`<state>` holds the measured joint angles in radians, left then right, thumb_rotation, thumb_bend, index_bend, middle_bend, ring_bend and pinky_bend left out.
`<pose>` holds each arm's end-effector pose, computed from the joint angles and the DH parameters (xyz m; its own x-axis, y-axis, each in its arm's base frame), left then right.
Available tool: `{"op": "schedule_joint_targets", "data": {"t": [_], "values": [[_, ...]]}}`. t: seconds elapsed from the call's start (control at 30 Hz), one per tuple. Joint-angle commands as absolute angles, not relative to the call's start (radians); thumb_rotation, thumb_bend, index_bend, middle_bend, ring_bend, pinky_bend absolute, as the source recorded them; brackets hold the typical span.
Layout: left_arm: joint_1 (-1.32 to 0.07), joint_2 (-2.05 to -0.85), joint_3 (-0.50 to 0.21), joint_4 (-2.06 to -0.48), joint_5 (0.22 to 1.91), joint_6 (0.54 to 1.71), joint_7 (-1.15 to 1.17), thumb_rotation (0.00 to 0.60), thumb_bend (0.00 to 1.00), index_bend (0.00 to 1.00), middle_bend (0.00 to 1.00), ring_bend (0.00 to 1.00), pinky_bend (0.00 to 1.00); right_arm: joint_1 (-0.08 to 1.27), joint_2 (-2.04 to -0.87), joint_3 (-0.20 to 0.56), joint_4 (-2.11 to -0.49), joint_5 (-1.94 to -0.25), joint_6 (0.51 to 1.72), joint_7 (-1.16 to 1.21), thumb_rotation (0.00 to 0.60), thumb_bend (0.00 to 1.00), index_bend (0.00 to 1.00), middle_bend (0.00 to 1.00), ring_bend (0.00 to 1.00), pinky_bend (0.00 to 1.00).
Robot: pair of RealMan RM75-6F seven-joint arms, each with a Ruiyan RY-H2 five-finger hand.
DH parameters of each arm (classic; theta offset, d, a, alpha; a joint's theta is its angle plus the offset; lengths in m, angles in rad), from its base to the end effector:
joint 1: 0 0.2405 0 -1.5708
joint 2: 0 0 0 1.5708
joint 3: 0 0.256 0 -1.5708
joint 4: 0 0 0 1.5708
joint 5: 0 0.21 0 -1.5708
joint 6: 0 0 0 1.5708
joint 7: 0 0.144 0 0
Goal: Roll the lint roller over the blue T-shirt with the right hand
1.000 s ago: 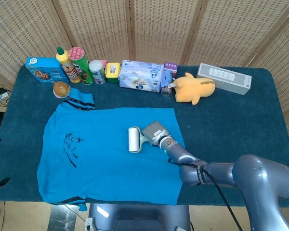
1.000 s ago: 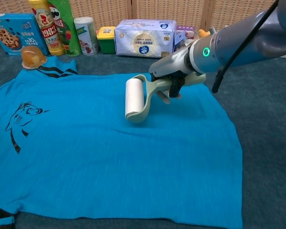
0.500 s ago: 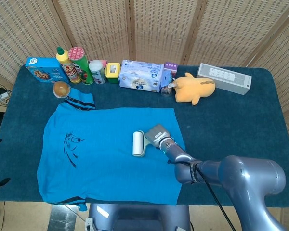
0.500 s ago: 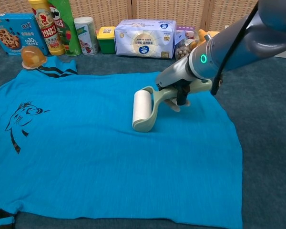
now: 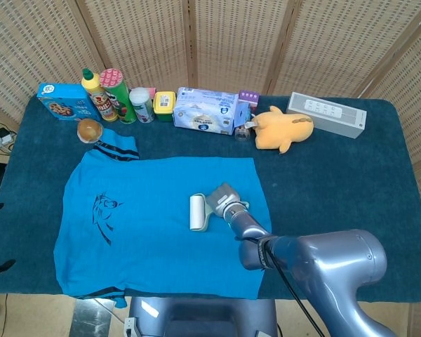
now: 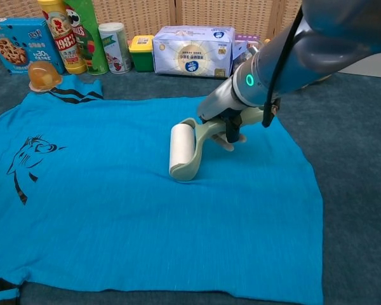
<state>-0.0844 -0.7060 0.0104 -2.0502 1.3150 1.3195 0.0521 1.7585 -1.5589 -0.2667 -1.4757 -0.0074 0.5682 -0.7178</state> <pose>-0.2800 0.1567 0.2199 0.3709 0.2318 0.8993 0.8949 0.1695 -0.4128 -0.0142 -0.3776 -0.0664 0.8570 -0.4331 0.2794 -0.5085 -0.6226 0.5948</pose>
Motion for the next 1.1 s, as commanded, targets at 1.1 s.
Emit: {"op": "schedule_joint_targets", "data": {"t": [1.1], "values": [[-0.090, -0.717, 0.016, -2.056, 1.314, 1.312, 0.088, 0.600, 0.09, 0.00, 0.00, 0.00, 0.00, 1.746, -1.608, -0.462, -1.456, 0.113, 0.702, -0.908, 0.600, 1.00, 0.62, 0.74, 0.87, 1.00]]}}
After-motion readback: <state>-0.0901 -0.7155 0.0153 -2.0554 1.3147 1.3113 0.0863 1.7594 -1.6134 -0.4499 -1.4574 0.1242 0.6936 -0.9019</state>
